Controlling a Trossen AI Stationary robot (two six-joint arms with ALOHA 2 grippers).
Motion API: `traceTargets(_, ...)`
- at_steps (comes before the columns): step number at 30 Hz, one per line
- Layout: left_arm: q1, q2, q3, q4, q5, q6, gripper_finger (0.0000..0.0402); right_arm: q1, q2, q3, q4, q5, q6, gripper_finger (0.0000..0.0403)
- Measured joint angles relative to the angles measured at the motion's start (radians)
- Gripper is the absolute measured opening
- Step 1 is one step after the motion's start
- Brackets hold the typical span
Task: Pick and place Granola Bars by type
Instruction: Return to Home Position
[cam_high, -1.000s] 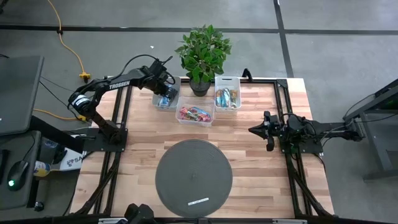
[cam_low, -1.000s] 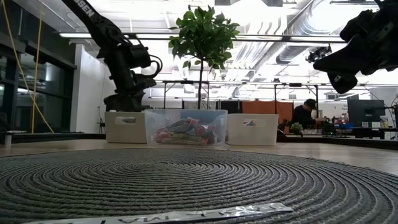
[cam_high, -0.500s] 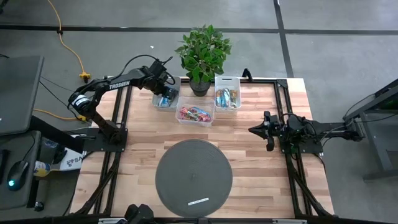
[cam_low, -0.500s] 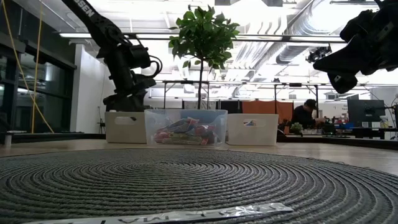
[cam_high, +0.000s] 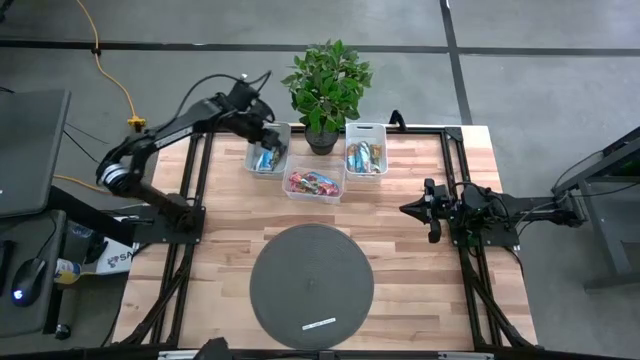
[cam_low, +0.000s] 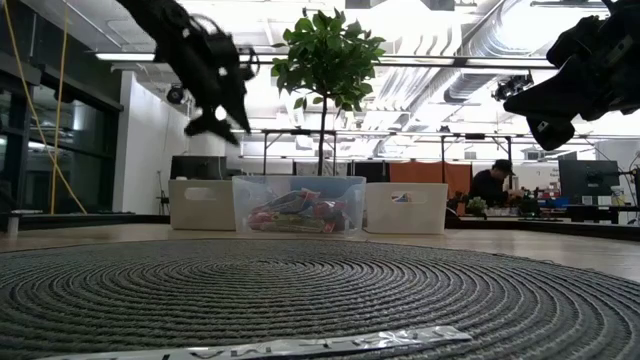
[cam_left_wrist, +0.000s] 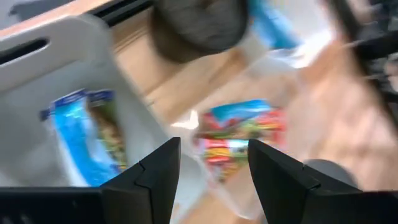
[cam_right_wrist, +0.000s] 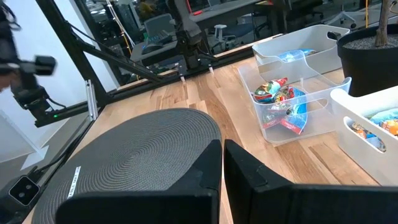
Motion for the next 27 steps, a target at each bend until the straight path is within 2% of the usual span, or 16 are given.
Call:
traceTargets(6, -0.083, -0.185, 0.021, -0.049, 0.029, -0.040, 0.0178, 0.000, 0.000, 0.000, 0.000, 0.000, 0.000, 0.0000)
traceTargets(11, -0.231, -0.346, 0.022, -0.048, 0.024, -0.137, 0.0149, 0.000, 0.000, 0.000, 0.000, 0.000, 0.000, 0.0000)
traceTargets(13, -0.308, -0.407, 0.022, -0.039, -0.009, -0.186, 0.0135, 0.000, 0.000, 0.000, 0.000, 0.000, 0.000, 0.0000)
traceTargets(19, -0.629, -0.508, 0.003, -0.040, -0.219, -0.302, 0.0092, 0.000, 0.000, 0.000, 0.000, 0.000, 0.000, 0.0000)
traceTargets(27, -1.063, -0.496, -0.034, -0.028, -0.591, -0.444, 0.0017, 0.000, 0.000, 0.000, 0.000, 0.000, 0.000, 0.0000)
